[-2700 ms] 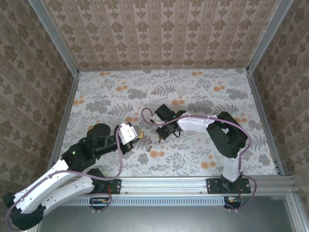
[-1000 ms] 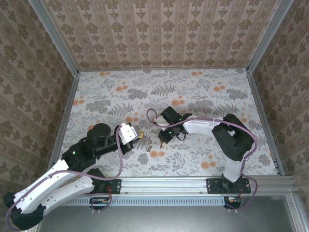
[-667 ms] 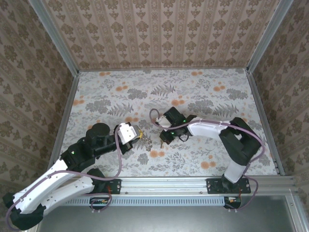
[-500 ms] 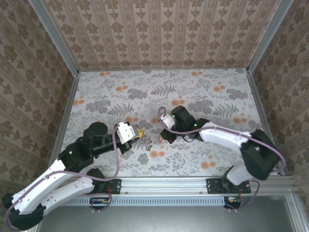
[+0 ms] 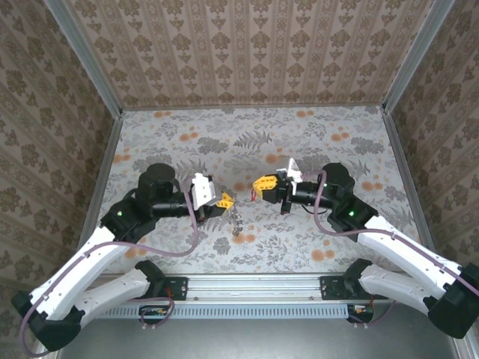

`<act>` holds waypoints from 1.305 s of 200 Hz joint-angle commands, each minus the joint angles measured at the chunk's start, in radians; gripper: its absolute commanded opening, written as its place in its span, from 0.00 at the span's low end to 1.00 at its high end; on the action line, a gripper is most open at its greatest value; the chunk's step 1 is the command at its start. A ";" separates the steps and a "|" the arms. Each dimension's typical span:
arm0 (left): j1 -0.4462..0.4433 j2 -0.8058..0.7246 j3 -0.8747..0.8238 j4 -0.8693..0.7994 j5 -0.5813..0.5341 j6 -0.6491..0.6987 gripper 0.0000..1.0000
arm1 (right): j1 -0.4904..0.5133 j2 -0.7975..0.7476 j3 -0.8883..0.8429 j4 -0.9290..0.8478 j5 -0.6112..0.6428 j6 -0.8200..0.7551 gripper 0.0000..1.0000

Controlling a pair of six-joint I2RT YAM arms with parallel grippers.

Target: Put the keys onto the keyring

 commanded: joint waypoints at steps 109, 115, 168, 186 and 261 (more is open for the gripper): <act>0.035 0.155 0.133 -0.013 0.270 0.111 0.00 | -0.001 -0.055 -0.044 0.130 -0.143 0.050 0.01; 0.036 0.153 0.129 -0.010 0.266 0.110 0.00 | 0.002 -0.055 -0.043 0.135 -0.142 0.054 0.01; 0.038 0.137 0.102 0.015 0.245 0.099 0.00 | 0.047 -0.068 -0.035 0.135 -0.097 0.061 0.00; 0.041 0.140 0.101 0.016 0.247 0.101 0.00 | 0.060 -0.070 -0.033 0.133 -0.091 0.056 0.00; 0.048 0.146 0.099 0.015 0.257 0.099 0.00 | 0.091 -0.059 -0.027 0.140 -0.036 0.020 0.00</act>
